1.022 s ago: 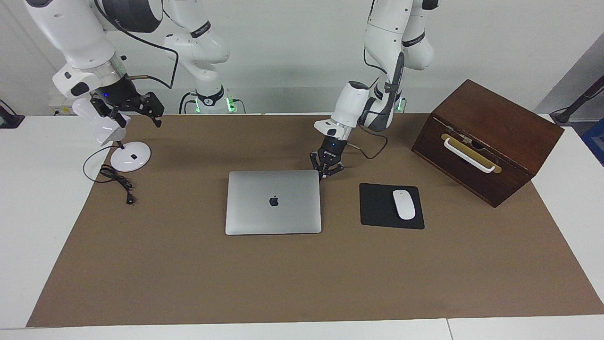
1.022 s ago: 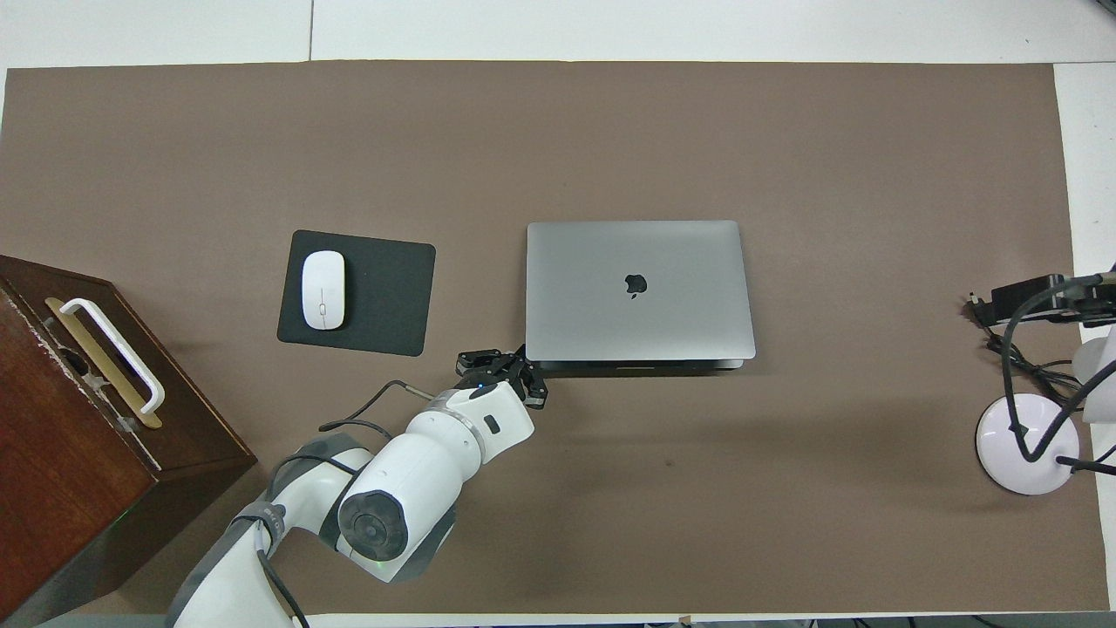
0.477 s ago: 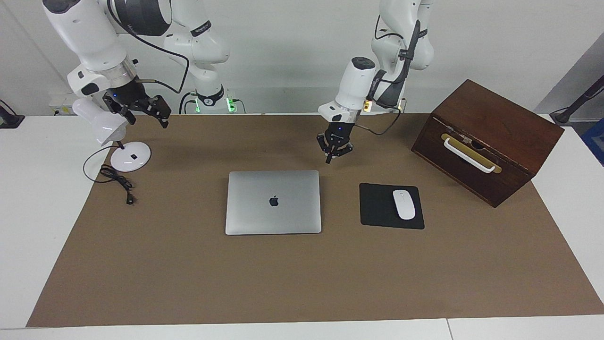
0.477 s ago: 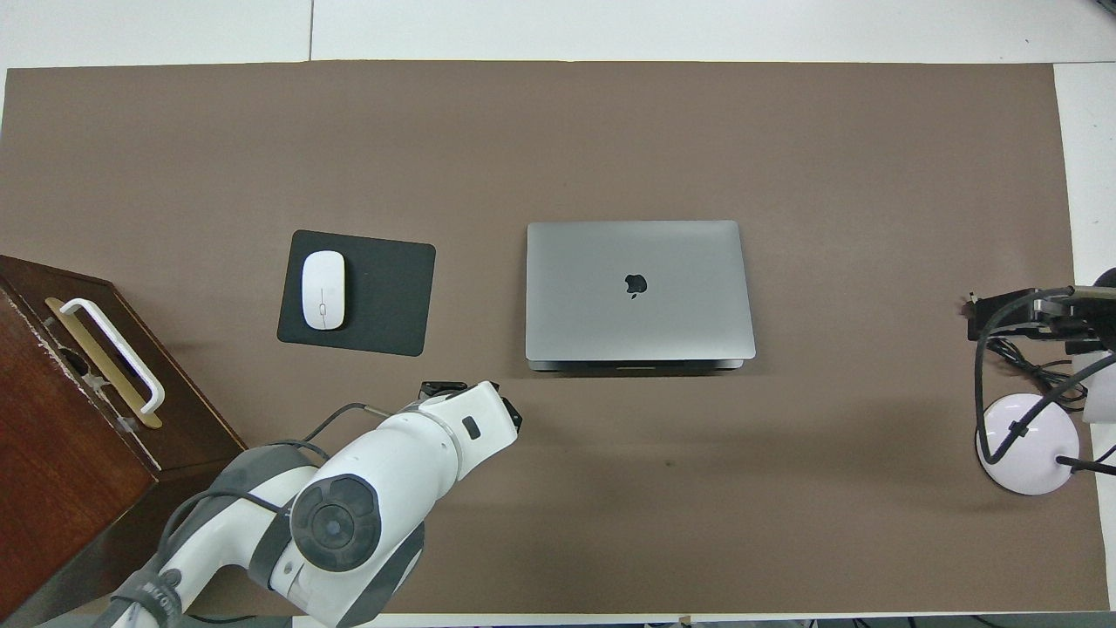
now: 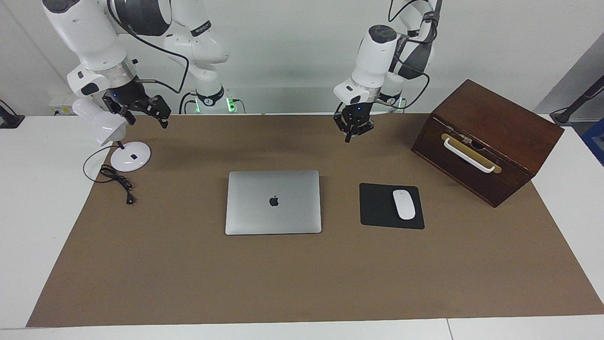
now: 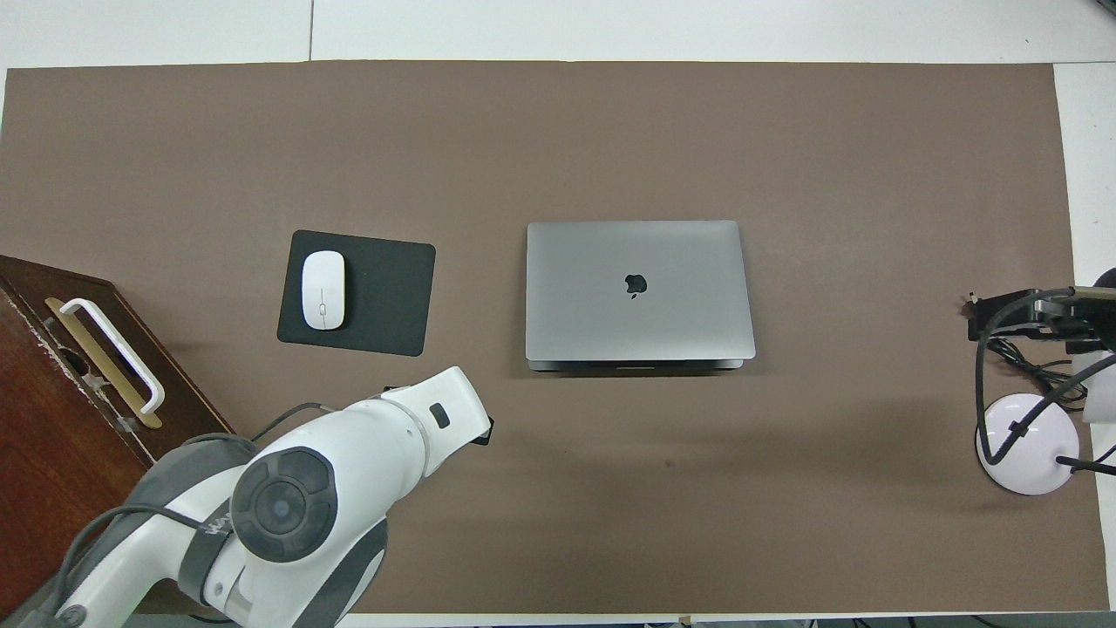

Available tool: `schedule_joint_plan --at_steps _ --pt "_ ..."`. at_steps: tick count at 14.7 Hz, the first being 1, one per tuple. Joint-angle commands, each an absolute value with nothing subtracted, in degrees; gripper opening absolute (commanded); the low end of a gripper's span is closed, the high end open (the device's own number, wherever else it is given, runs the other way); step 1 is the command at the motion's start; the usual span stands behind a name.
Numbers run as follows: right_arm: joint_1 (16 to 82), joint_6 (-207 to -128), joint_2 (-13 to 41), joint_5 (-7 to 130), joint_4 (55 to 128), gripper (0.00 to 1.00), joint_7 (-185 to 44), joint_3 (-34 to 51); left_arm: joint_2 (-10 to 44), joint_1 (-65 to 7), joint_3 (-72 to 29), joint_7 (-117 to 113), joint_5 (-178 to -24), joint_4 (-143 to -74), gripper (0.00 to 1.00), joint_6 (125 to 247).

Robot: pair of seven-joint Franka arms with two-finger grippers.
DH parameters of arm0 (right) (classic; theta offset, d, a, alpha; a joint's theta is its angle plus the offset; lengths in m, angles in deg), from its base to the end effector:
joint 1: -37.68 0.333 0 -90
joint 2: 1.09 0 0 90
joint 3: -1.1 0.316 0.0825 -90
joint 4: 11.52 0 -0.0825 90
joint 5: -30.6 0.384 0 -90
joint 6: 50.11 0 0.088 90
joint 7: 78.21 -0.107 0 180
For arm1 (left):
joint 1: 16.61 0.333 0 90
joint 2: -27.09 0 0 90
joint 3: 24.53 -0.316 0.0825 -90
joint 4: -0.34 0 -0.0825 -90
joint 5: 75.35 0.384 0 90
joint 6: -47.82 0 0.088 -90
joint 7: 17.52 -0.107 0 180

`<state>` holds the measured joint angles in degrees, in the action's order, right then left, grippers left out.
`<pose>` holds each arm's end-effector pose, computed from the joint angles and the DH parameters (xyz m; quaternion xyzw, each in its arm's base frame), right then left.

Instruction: Close laptop with both arms

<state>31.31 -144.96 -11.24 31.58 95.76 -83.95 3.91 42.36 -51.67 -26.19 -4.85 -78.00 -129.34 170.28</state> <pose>0.4998 -0.0276 0.5823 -0.9964 0.0824 0.0201 0.0038 0.4019 -0.2666 0.4824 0.9829 -0.1688 0.0550 0.0497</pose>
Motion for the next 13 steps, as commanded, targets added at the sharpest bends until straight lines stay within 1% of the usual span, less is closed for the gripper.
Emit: schedule_joint_plan --at_steps 1,3,6,8,9,10,11,13 --pt "30.7 -147.7 -11.7 31.7 96.9 1.0 -82.2 4.4 42.4 -48.3 -26.0 -8.0 -76.9 -124.8 0.0 163.2" --pt "30.3 -147.7 -10.8 31.7 96.7 1.0 -82.0 4.5 42.4 -45.3 -25.9 -10.2 -76.9 -123.0 0.0 160.1" --pt "30.1 -147.1 -9.0 31.7 95.1 1.0 -81.8 4.4 42.3 -38.7 -25.9 -18.5 -76.8 -119.3 0.0 154.5" --pt "29.9 -146.2 -6.8 31.7 92.5 1.0 -81.6 4.4 42.3 -34.1 -25.9 -20.9 -76.8 -117.7 0.0 152.8" --pt "29.7 -145.6 -5.6 31.4 90.9 1.0 -81.5 4.4 42.3 -32.4 -25.9 -21.2 -76.8 -116.8 0.16 151.8" --pt "29.7 -145.2 -4.6 30.8 89.6 1.0 -81.5 4.4 42.2 -30.5 -25.9 -21.2 -76.8 -116.1 0.78 151.3" --pt "29.7 -145.0 -4.3 30.6 88.9 1.0 -81.4 4.4 42.2 -29.0 -25.9 -21.2 -76.8 -115.7 1.0 151.0" --pt "29.6 -144.2 -4.1 29.8 88.2 1.0 -81.4 4.4 41.9 -26.6 -25.9 -21.1 -76.8 -114.3 1.0 150.4"
